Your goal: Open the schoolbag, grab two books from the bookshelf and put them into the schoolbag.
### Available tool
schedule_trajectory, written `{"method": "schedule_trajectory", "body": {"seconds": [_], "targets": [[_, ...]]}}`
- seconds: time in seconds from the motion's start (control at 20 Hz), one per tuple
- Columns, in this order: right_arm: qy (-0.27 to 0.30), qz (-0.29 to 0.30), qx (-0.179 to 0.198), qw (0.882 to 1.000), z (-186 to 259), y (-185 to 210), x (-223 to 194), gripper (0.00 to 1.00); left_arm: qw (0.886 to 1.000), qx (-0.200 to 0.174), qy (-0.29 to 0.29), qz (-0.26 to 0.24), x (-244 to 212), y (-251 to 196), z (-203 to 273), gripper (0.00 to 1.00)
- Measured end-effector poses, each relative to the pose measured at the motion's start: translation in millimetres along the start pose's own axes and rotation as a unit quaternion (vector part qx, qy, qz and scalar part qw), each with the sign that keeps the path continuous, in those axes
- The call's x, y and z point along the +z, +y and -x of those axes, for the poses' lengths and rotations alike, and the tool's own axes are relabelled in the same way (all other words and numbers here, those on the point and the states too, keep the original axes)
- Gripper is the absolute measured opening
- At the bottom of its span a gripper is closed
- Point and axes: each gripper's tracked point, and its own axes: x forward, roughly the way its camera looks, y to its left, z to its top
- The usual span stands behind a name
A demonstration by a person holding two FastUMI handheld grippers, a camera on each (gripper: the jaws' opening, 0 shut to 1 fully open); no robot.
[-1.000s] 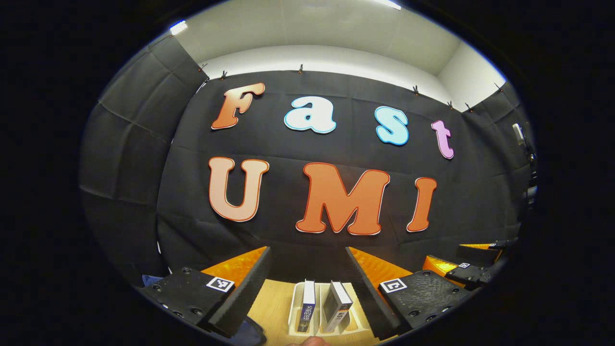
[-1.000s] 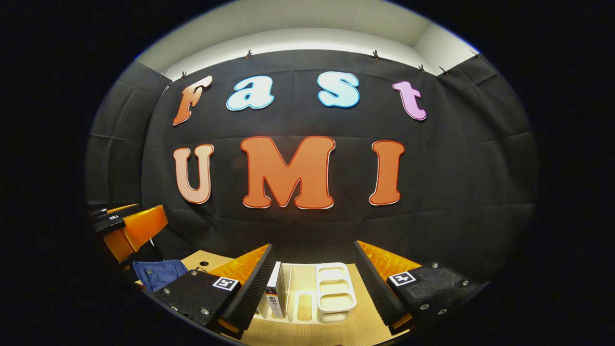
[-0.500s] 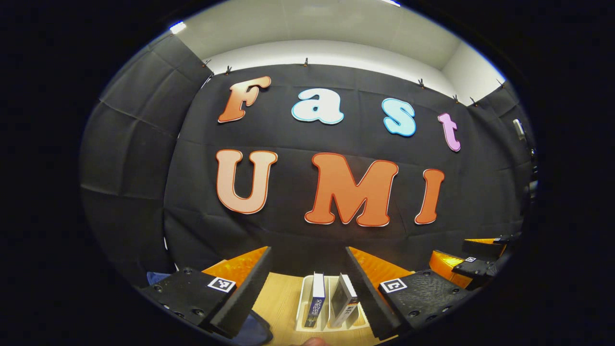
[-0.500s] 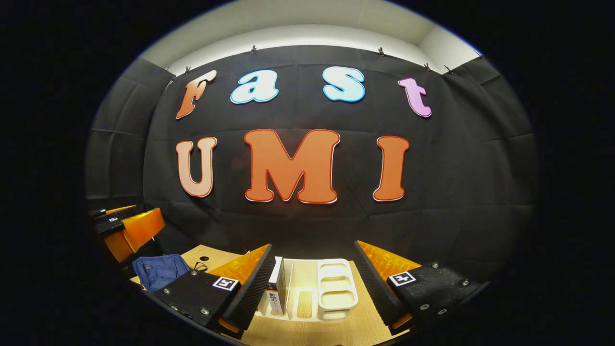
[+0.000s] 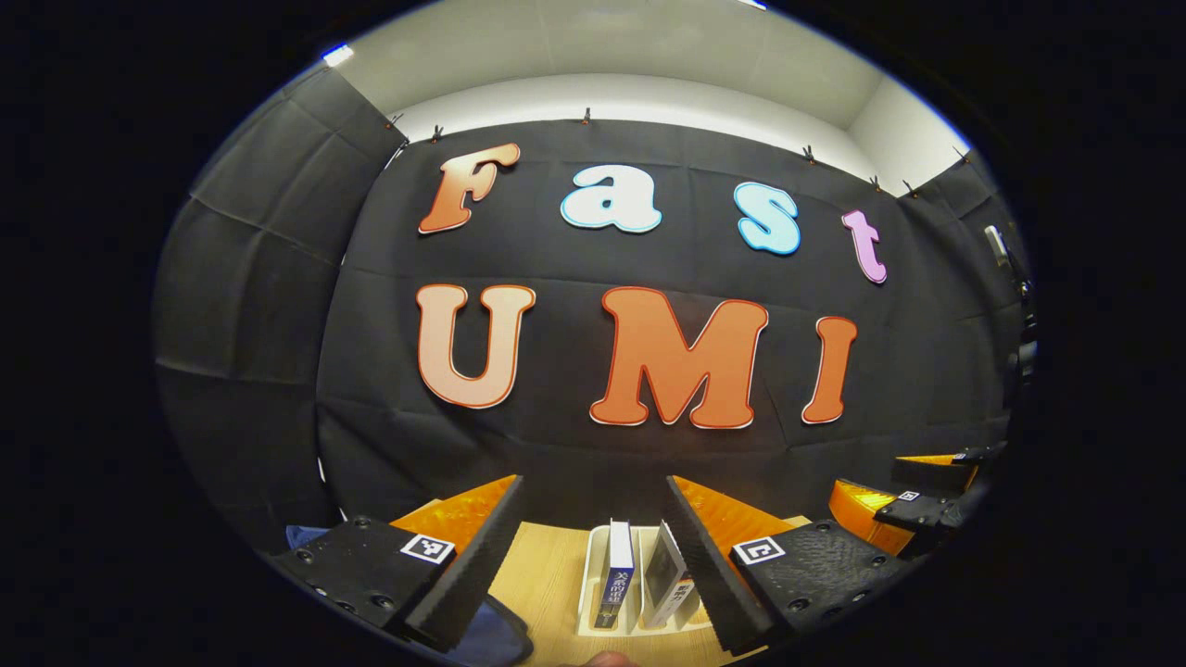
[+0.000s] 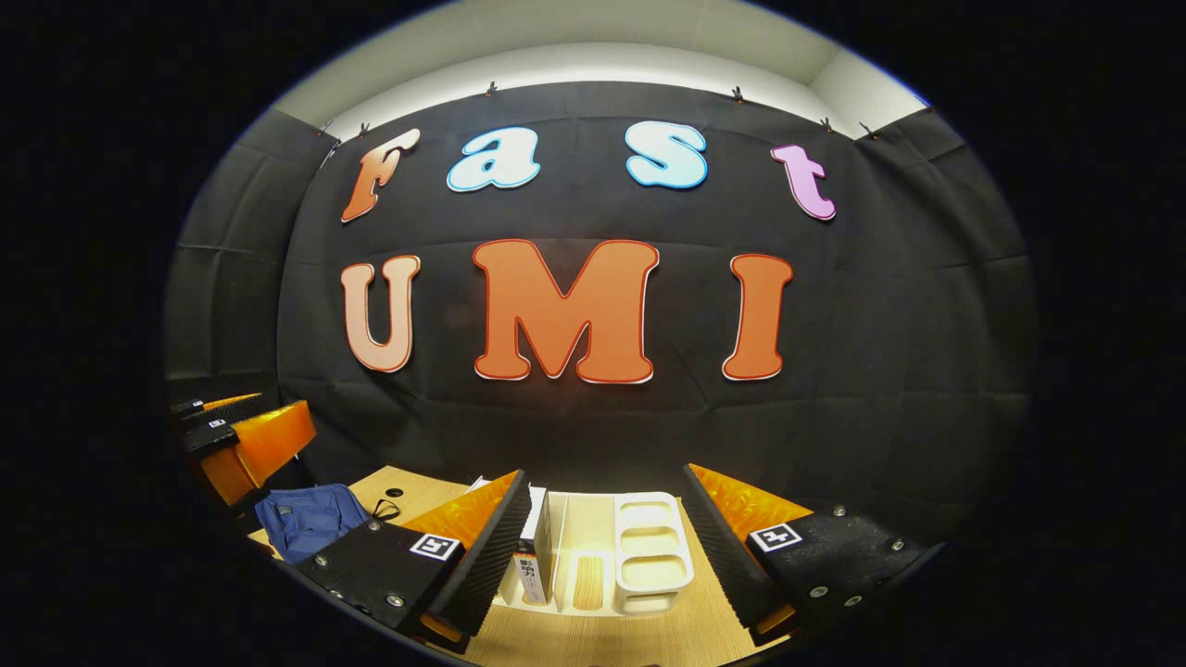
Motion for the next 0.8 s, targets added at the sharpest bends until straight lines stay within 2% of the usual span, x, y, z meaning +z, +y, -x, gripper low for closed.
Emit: {"method": "schedule_trajectory", "body": {"seconds": [0.25, 0.4, 0.6, 0.65, 0.8], "targets": [[0.008, -0.002, -0.002, 1.000, -2.2, -1.1, -7.6, 0.97, 0.998, 0.012, 0.044, -0.034, -34.9, 20.0, -1.6, 0.93], [0.014, -0.001, -0.001, 1.000, -4.7, -0.5, -13.2, 0.97, 0.994, 0.023, 0.079, -0.074, -67.1, 38.4, -2.7, 0.93], [0.022, 0.000, -0.001, 1.000, -7.6, -3.4, -20.3, 0.97, 0.981, 0.019, 0.145, -0.131, -131.1, 59.0, 3.3, 0.92], [0.025, 0.001, -0.002, 1.000, -8.2, -4.8, -22.3, 0.97, 0.976, 0.017, 0.165, -0.143, -148.4, 63.7, 7.3, 0.89], [0.029, 0.005, -0.011, 1.000, -9.6, -12.5, -27.4, 0.97, 0.959, 0.015, 0.218, -0.181, -195.4, 78.8, 17.4, 0.89]]}}
